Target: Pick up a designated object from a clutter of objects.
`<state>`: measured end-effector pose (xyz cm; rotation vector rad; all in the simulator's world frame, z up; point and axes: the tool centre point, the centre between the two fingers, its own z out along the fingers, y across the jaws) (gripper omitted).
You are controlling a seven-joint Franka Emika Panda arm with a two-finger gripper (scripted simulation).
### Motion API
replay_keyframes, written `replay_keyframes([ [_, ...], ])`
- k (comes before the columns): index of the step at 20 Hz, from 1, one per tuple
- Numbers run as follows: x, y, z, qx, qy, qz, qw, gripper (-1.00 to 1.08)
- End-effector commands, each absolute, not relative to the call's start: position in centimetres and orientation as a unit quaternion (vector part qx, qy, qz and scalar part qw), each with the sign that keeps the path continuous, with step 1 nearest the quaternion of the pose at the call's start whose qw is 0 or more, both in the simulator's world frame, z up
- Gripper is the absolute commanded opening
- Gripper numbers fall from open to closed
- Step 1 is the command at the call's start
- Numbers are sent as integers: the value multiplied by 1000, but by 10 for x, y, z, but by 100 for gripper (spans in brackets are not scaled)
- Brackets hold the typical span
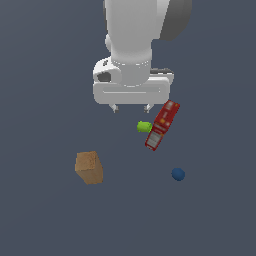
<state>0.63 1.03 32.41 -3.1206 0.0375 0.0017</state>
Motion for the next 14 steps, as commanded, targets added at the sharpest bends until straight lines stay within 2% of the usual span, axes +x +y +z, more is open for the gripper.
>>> replay_keyframes([
  [1,6,10,324,-1000,12,1,10,100],
  [14,11,3,339,-1000,14,-12,18,100],
])
